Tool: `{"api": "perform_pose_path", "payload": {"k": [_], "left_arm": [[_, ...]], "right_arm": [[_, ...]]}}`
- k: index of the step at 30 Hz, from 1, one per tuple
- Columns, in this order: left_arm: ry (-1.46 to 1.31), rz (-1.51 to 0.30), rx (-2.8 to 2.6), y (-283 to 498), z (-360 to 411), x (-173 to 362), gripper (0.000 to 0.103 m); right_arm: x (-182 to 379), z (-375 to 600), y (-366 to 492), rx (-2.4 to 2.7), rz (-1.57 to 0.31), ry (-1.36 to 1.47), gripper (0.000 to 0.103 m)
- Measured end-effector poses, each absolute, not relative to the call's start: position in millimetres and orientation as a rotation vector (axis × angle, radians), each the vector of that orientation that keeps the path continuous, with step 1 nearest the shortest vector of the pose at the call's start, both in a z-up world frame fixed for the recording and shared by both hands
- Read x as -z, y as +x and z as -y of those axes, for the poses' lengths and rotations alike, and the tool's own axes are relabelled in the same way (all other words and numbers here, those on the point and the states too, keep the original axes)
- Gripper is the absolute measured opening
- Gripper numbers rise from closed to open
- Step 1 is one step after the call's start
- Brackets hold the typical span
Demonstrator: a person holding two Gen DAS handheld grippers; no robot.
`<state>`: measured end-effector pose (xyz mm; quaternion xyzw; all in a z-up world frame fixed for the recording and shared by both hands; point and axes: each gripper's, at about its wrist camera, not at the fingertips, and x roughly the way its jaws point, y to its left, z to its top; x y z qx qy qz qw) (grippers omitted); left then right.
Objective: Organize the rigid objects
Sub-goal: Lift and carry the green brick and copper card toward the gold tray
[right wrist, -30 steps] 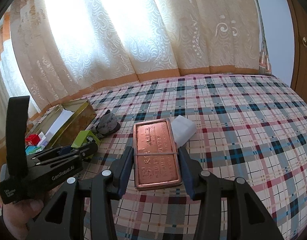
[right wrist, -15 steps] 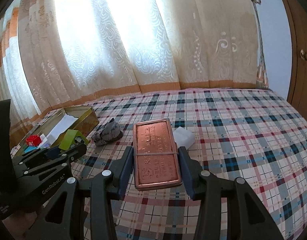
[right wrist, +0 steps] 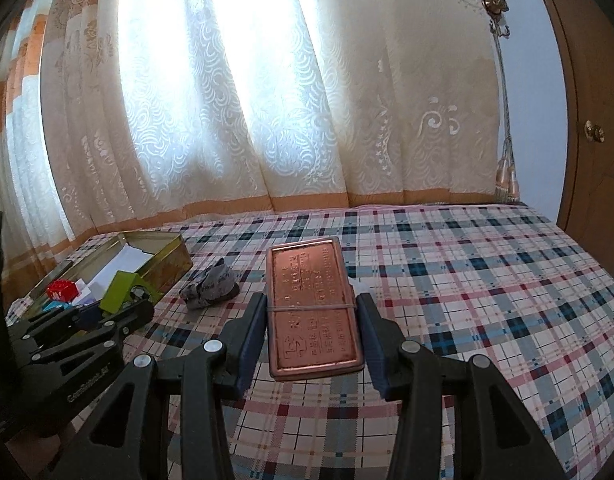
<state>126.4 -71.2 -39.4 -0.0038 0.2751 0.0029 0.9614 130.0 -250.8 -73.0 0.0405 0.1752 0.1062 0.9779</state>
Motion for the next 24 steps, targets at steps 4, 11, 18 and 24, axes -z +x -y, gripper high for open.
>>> {"api": "perform_pose_path", "payload": {"k": [4, 11, 18, 24], "left_arm": [[-0.017, -0.543, -0.003, 121, 67, 38, 0.030], [-0.030, -0.515, -0.009, 113, 63, 36, 0.030], [-0.025, -0.483, -0.023, 102, 58, 34, 0.031], [-0.032, -0.472, -0.033, 96, 50, 33, 0.031]], "right_arm": [[71, 248, 125, -0.194, -0.327, 0.063, 0.048], [70, 245, 117, -0.188, -0.302, 0.071, 0.048], [68, 225, 101, -0.196, -0.251, 0.016, 0.048], [68, 212, 95, -0.225, -0.238, 0.009, 0.048]]}}
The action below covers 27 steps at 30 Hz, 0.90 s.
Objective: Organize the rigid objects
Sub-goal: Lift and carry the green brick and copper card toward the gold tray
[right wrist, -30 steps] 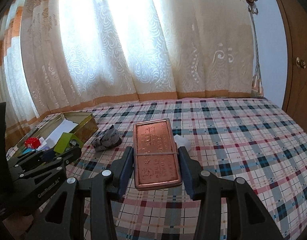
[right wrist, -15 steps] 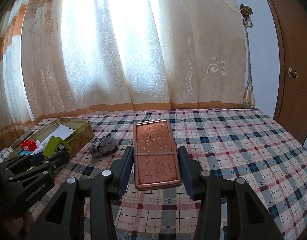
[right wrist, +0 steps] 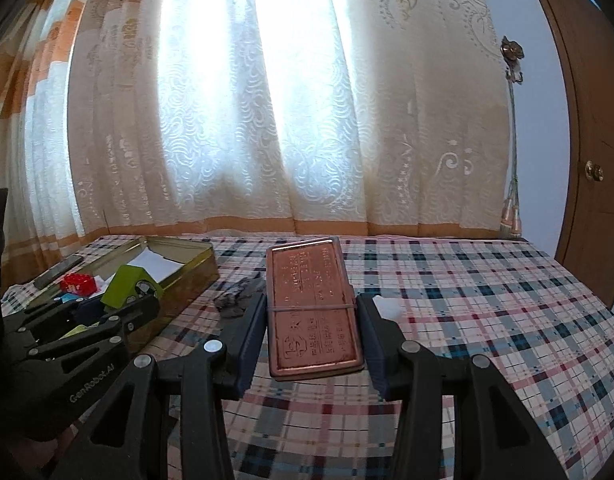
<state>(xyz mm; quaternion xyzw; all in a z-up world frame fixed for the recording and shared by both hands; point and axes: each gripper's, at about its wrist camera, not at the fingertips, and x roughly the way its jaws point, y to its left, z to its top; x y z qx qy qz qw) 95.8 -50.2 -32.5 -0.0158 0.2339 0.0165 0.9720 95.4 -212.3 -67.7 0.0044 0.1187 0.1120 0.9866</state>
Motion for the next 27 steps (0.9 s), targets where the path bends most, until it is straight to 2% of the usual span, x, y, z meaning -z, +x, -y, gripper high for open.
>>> {"api": "perform_pose_path", "payload": {"k": [27], "left_arm": [[-0.075, -0.439, -0.108, 72, 8, 32, 0.031]], "right_arm": [[67, 163, 81, -0.334, -0.210, -0.017, 0.048]]}}
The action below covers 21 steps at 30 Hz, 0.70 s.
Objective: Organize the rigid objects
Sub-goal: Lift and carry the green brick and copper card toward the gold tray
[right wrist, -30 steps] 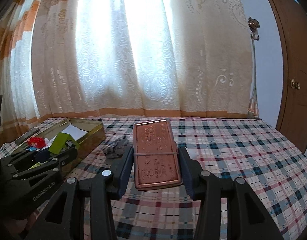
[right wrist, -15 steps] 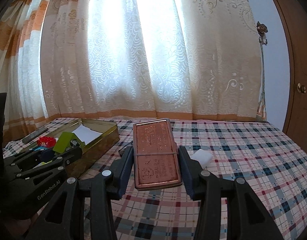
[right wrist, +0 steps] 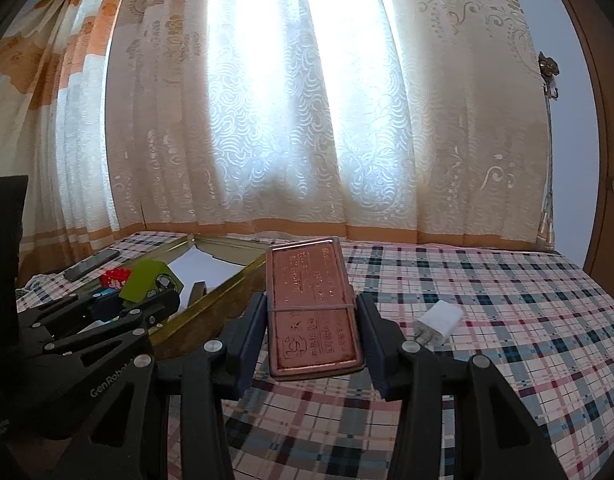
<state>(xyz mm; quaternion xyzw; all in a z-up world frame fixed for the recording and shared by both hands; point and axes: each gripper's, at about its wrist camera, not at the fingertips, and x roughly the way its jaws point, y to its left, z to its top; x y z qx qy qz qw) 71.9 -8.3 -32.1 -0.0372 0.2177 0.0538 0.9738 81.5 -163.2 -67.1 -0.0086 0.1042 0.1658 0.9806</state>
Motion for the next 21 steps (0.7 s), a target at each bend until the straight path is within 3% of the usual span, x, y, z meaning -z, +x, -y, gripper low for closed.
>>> {"api": "perform_pose_path", "payload": {"k": [21], "left_arm": [[-0.100, -0.431, -0.158, 56, -21, 32, 0.030]], "right_arm": [[68, 129, 73, -0.409, -0.214, -0.043, 0.048]]}}
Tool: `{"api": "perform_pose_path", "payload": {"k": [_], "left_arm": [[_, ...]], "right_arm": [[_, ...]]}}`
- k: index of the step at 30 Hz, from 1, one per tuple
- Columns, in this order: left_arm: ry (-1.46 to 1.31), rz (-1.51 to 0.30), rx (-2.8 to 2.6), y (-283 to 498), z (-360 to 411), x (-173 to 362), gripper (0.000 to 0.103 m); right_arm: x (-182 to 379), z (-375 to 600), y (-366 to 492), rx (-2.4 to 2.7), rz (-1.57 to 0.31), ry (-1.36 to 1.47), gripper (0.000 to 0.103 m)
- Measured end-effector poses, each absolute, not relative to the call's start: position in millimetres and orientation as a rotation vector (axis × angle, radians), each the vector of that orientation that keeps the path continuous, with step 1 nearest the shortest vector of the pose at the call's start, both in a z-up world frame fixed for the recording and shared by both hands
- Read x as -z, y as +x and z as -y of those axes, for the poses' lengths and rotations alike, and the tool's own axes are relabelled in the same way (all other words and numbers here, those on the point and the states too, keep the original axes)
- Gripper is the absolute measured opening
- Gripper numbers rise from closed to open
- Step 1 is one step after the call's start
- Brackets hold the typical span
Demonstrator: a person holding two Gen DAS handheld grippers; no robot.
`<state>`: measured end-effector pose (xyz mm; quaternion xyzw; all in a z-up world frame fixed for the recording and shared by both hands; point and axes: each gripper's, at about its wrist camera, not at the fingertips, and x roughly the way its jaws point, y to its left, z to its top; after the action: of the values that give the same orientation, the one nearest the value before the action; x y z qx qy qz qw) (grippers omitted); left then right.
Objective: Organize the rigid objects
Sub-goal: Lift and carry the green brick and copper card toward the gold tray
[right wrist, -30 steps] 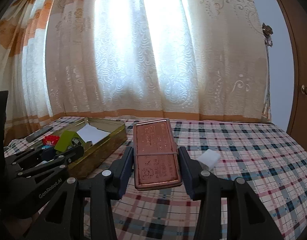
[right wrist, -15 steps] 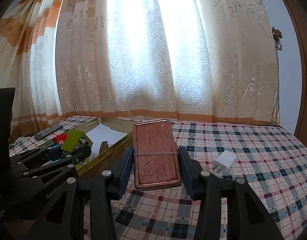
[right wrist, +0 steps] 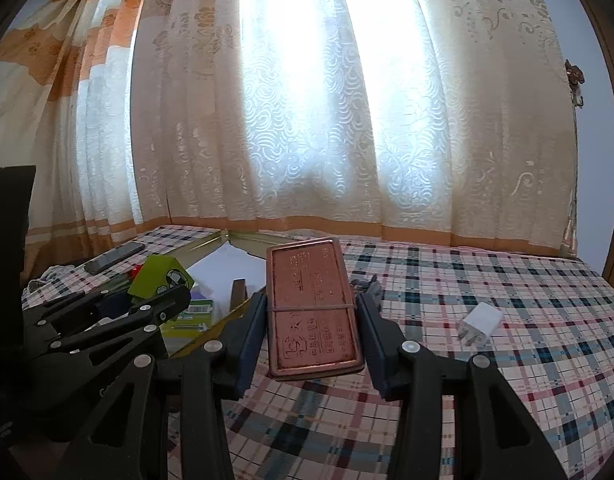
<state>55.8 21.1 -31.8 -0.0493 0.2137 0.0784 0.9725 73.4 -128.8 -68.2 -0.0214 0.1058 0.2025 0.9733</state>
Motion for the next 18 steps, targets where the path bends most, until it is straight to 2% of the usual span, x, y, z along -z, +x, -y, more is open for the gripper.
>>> {"api": "perform_pose_path", "payload": {"k": [18], "left_arm": [[-0.123, -0.452, -0.214, 46, -62, 34, 0.030]], "right_arm": [[69, 95, 78, -0.482, -0.250, -0.077, 0.048]]}}
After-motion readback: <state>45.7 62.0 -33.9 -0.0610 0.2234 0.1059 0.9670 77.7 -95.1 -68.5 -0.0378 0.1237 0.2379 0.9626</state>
